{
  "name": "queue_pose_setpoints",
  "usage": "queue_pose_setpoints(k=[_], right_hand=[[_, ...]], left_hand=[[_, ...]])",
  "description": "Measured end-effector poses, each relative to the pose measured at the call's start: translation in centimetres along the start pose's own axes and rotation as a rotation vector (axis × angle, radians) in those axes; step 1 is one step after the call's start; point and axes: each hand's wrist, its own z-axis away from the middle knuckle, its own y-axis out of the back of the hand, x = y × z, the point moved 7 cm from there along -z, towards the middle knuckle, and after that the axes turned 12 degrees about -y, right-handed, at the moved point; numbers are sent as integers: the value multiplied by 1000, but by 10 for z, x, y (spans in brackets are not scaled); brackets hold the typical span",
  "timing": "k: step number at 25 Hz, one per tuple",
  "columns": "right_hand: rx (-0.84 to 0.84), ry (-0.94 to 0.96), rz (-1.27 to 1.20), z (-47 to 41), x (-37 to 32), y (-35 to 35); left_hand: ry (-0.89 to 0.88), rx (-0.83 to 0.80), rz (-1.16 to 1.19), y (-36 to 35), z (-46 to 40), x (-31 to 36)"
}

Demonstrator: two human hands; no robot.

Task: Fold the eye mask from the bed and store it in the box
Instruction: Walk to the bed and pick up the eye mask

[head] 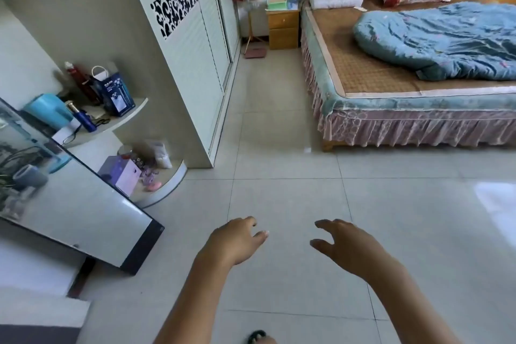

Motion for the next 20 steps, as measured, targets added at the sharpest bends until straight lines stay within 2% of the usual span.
queue_pose_setpoints(k=[4, 9, 14, 20], right_hand=[[-39, -1, 20, -48, -22, -4], [-64, -14, 39, -139, -85, 4], [-50, -30, 37, -215, -146, 41], [11, -98, -11, -302, -166, 93]], left_hand=[[11, -25, -56, 11, -32, -27], [19, -24, -89, 55, -103, -79], [-33, -50, -128, 117, -177, -114], [-79, -59, -155, 181, -276, -128]])
